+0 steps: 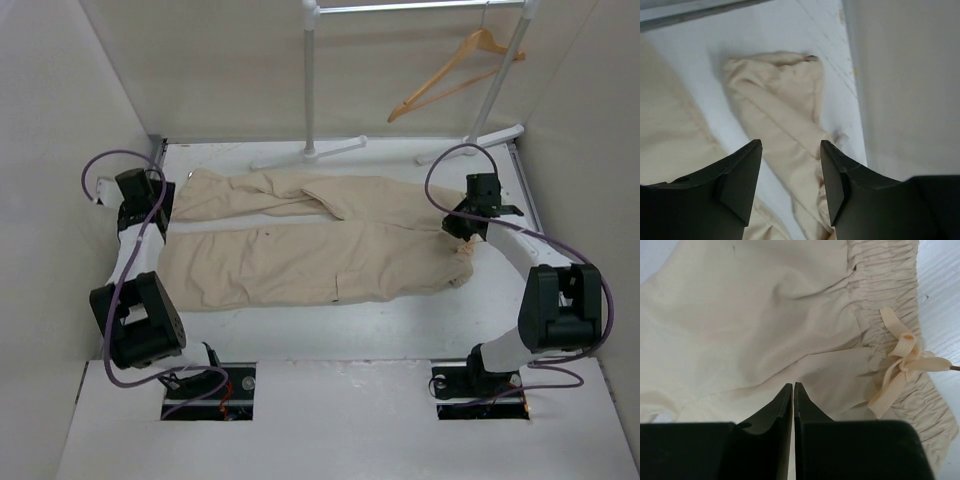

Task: Place the trousers on the hanger
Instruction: Flatten out the trousers at the center of the board.

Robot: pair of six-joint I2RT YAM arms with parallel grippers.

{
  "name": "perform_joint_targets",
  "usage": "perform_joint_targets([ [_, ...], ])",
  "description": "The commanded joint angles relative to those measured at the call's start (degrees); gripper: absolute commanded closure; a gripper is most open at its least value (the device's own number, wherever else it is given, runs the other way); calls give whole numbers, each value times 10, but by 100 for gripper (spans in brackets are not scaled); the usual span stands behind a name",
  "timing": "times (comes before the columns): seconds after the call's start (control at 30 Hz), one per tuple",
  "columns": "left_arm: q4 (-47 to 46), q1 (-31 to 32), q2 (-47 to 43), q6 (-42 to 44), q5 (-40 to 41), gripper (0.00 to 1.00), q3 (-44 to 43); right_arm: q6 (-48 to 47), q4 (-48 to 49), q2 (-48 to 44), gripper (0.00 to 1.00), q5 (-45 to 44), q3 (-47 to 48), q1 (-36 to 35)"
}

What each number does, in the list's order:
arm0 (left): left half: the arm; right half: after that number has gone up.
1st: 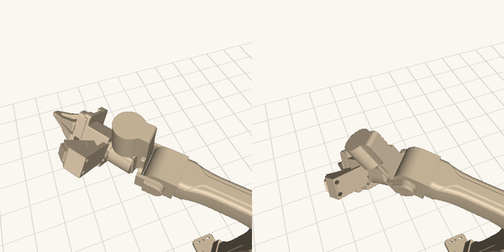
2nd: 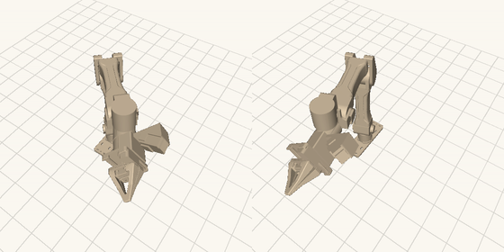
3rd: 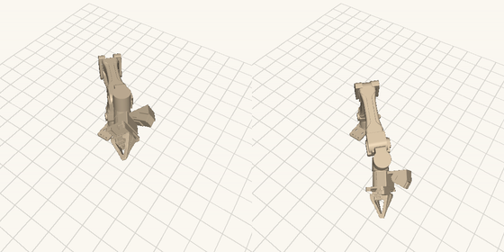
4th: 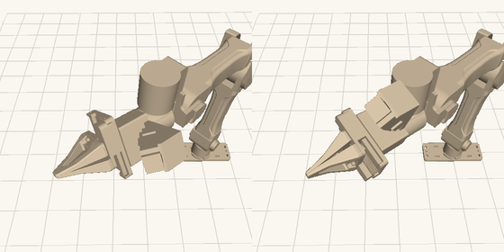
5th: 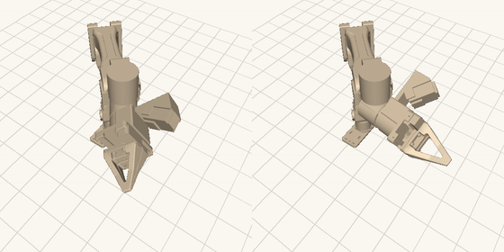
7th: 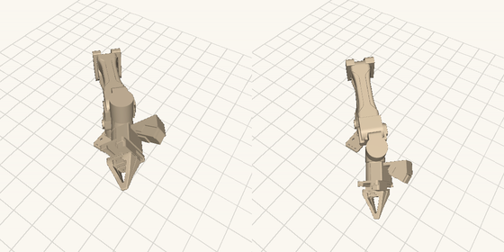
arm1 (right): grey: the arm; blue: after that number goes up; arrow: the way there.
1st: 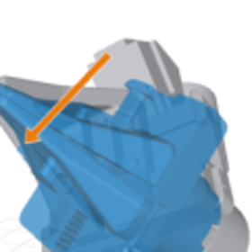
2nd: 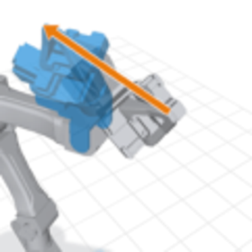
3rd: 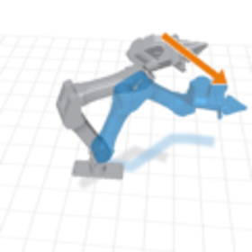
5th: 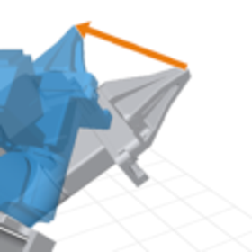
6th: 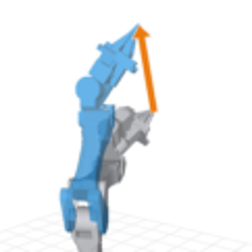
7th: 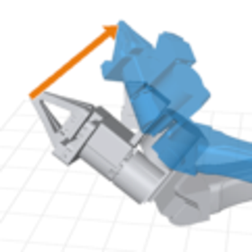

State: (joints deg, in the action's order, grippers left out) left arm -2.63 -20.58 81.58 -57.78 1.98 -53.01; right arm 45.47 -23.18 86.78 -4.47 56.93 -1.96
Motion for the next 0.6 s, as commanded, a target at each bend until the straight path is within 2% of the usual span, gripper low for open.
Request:
perform_joint_targets([
  [0.0, 24, 29, 46, 28, 4, 51, -85, 5, 23, -23, 91, 10, 22, 2],
  [0.07, 61, 32, 82, 25, 4, 51, -117, 1, 20, -22, 88, 16, 30, 0],
  [0.13, 103, 32, 110, 14, 6, 52, -135, -2, 21, -28, 82, 19, 28, -6],
  [0.23, 124, 23, 124, -13, 10, 51, -135, -3, 26, -44, 62, 22, 3, -23],
  [0.3, 118, 19, 132, -21, 9, 50, -133, 2, 36, -56, 54, 23, -21, -23],
  [0.43, 121, 21, 166, -41, -7, 49, -147, 15, 50, -58, 44, 29, -39, 8],
  [0.57, 126, 22, 205, -46, -3, 49, -166, 18, 47, -41, 37, 21, 2, 62],
])
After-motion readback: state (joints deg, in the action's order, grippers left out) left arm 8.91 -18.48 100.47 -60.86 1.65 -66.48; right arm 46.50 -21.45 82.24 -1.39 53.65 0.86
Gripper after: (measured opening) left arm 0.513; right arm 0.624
